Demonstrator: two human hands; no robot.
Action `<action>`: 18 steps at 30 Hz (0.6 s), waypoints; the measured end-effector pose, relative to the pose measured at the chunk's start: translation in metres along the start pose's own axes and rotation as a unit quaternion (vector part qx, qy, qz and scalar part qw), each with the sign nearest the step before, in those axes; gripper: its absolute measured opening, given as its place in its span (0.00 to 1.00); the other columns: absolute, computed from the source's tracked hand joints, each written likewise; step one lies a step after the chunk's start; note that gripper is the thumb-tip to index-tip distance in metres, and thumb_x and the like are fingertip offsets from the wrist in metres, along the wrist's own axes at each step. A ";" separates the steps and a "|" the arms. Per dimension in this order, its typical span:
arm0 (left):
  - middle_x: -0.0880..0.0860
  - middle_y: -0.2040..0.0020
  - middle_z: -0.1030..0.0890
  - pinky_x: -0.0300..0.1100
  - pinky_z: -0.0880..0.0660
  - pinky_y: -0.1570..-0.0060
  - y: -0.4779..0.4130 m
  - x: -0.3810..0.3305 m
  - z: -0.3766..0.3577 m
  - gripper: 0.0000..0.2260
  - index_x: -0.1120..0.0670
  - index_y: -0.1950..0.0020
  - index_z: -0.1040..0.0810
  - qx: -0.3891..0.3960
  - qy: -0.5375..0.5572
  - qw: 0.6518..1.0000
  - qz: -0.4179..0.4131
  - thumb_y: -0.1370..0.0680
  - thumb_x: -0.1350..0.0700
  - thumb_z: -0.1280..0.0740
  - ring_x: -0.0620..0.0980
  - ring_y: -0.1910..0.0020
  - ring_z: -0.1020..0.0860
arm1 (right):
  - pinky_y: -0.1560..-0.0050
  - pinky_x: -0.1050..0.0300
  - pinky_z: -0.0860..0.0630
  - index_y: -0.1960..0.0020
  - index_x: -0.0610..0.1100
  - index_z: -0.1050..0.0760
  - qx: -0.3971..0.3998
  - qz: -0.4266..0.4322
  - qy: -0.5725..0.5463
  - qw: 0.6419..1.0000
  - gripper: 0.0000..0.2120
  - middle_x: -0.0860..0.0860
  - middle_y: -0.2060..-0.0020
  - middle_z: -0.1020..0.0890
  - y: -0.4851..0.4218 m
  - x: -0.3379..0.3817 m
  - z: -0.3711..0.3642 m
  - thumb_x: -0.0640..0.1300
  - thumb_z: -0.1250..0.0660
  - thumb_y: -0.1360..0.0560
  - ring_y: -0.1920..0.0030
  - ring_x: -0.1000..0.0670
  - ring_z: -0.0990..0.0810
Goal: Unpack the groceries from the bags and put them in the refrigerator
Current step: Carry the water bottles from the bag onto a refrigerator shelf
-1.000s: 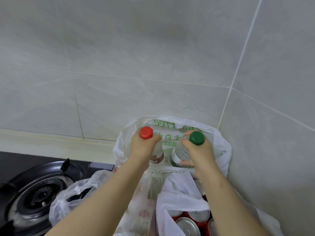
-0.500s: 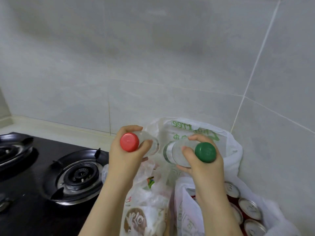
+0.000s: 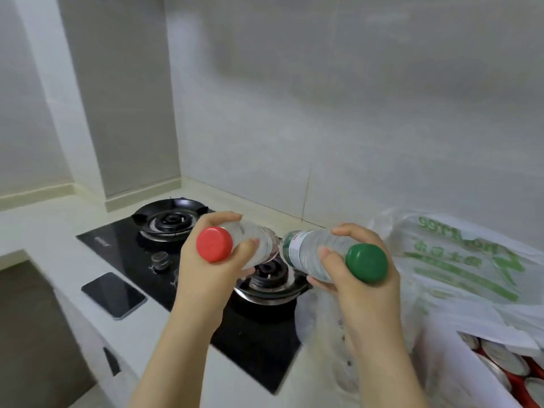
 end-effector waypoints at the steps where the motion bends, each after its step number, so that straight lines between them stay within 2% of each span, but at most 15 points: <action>1: 0.40 0.60 0.20 0.55 0.19 0.63 0.001 -0.004 0.017 0.15 0.50 0.53 0.22 -0.010 -0.008 1.000 -0.003 0.39 0.59 0.30 0.41 0.59 0.20 | 0.52 0.42 0.20 0.62 0.53 0.22 0.015 -0.012 -0.014 1.000 0.14 0.65 0.62 0.20 0.007 0.000 -0.015 0.33 0.27 0.33 0.57 0.58 0.20; 2: 0.39 0.60 0.20 0.54 0.19 0.63 0.003 -0.008 0.035 0.15 0.49 0.53 0.22 -0.023 -0.017 1.000 -0.004 0.39 0.59 0.30 0.42 0.58 0.19 | 0.53 0.39 0.20 0.63 0.54 0.22 0.030 -0.021 -0.022 0.999 0.15 0.64 0.62 0.20 0.014 -0.001 -0.031 0.34 0.27 0.34 0.57 0.55 0.20; 4: 0.40 0.61 0.20 0.49 0.19 0.67 0.007 -0.016 0.073 0.14 0.47 0.55 0.22 -0.056 -0.032 0.998 -0.001 0.39 0.58 0.29 0.49 0.56 0.19 | 0.54 0.37 0.20 0.64 0.56 0.22 0.054 -0.040 -0.035 0.997 0.15 0.63 0.62 0.20 0.030 -0.002 -0.063 0.35 0.27 0.35 0.57 0.53 0.21; 6: 0.41 0.62 0.20 0.44 0.21 0.71 0.013 -0.023 0.112 0.13 0.45 0.57 0.21 -0.097 -0.047 0.994 -0.006 0.39 0.58 0.29 0.52 0.57 0.19 | 0.57 0.37 0.20 0.64 0.55 0.22 0.083 -0.066 -0.059 0.993 0.18 0.63 0.62 0.21 0.048 -0.006 -0.096 0.31 0.29 0.32 0.58 0.54 0.21; 10: 0.38 0.60 0.21 0.49 0.19 0.63 0.031 -0.036 0.186 0.13 0.44 0.58 0.22 -0.153 -0.111 0.982 -0.014 0.38 0.59 0.27 0.40 0.62 0.21 | 0.59 0.42 0.20 0.62 0.55 0.22 0.175 -0.096 -0.084 0.976 0.17 0.64 0.59 0.21 0.090 -0.010 -0.160 0.31 0.31 0.31 0.59 0.59 0.21; 13: 0.40 0.61 0.21 0.45 0.18 0.64 0.049 -0.044 0.242 0.16 0.44 0.57 0.22 -0.208 -0.152 0.966 -0.006 0.34 0.64 0.25 0.37 0.64 0.22 | 0.59 0.46 0.19 0.59 0.52 0.22 0.242 -0.117 -0.100 0.958 0.12 0.62 0.59 0.20 0.125 -0.013 -0.204 0.35 0.28 0.31 0.59 0.60 0.21; 16: 0.43 0.58 0.22 0.49 0.19 0.63 0.073 -0.055 0.289 0.16 0.44 0.56 0.22 -0.262 -0.173 0.949 0.006 0.33 0.64 0.25 0.46 0.55 0.21 | 0.60 0.46 0.19 0.58 0.52 0.22 0.298 -0.139 -0.107 0.938 0.12 0.59 0.58 0.21 0.158 -0.015 -0.245 0.35 0.28 0.31 0.59 0.59 0.21; 18: 0.45 0.56 0.22 0.50 0.19 0.63 0.089 -0.063 0.315 0.16 0.45 0.56 0.22 -0.303 -0.177 0.936 0.013 0.33 0.65 0.26 0.51 0.54 0.21 | 0.61 0.46 0.19 0.59 0.53 0.22 0.342 -0.150 -0.114 0.921 0.09 0.62 0.58 0.21 0.179 -0.013 -0.270 0.40 0.27 0.35 0.58 0.58 0.21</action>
Point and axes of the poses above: each hand's wrist, its own y-axis away from the middle knuckle, its own z-axis out of the back of the hand, x = y × z, the point moved 3 cm from there along -y, towards the middle knuckle
